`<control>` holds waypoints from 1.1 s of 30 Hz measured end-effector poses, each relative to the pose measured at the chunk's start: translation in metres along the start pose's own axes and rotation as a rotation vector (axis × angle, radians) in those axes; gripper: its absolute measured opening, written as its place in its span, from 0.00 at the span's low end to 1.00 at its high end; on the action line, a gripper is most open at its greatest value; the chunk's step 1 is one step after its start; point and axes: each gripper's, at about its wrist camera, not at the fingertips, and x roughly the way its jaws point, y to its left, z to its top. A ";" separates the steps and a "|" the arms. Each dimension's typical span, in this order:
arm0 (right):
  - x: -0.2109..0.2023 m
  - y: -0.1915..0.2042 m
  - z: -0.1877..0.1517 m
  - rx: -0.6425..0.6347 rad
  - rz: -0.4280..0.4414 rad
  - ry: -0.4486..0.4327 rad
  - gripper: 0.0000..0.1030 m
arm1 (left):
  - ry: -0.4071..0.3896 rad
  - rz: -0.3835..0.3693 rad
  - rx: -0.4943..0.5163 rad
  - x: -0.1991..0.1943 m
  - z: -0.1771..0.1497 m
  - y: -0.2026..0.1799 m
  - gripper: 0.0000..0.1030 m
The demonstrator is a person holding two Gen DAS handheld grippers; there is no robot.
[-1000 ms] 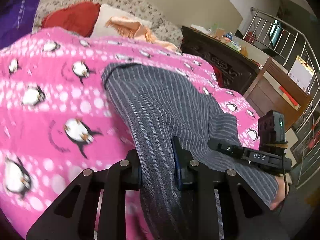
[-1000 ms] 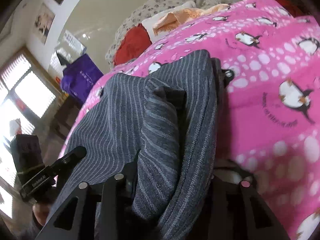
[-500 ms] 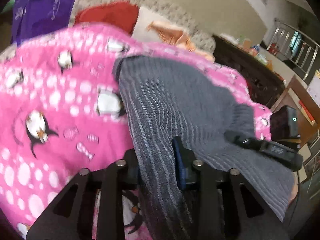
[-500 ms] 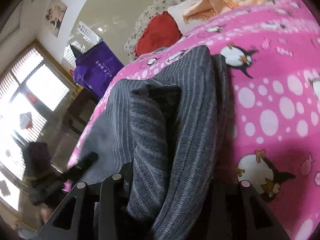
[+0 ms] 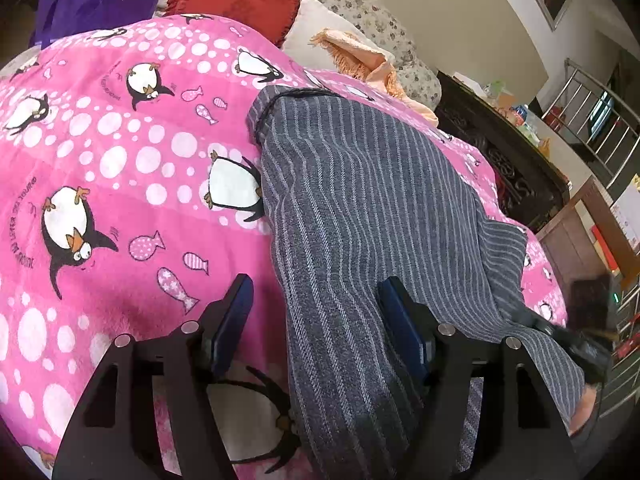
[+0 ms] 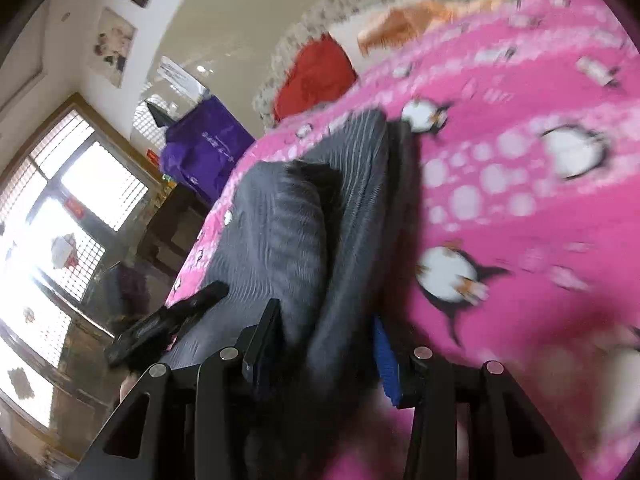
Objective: Fold large clothes
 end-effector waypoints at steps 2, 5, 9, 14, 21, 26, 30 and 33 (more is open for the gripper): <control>-0.024 0.002 -0.011 -0.037 -0.049 -0.033 0.39 | -0.003 -0.020 -0.019 -0.003 -0.001 0.004 0.65; -0.037 -0.002 -0.027 -0.097 -0.187 -0.030 0.39 | -0.005 -0.041 -0.043 -0.005 -0.002 0.009 0.65; -0.029 -0.015 -0.032 -0.047 -0.250 0.015 0.40 | -0.007 -0.051 -0.053 -0.006 -0.002 0.010 0.65; -0.023 -0.014 -0.030 -0.060 -0.238 0.034 0.54 | -0.010 -0.057 -0.060 -0.008 -0.003 0.013 0.65; -0.018 -0.013 -0.026 -0.060 -0.172 0.052 0.68 | -0.005 -0.054 -0.060 -0.007 -0.003 0.014 0.66; -0.016 -0.007 -0.025 -0.071 -0.166 0.061 0.74 | -0.001 -0.058 -0.065 -0.007 -0.003 0.013 0.67; -0.015 -0.008 -0.023 -0.066 -0.135 0.065 0.83 | 0.011 -0.057 -0.041 -0.004 0.000 0.008 0.74; -0.014 -0.008 -0.023 -0.063 -0.115 0.065 0.85 | 0.012 -0.062 -0.040 -0.003 0.000 0.008 0.74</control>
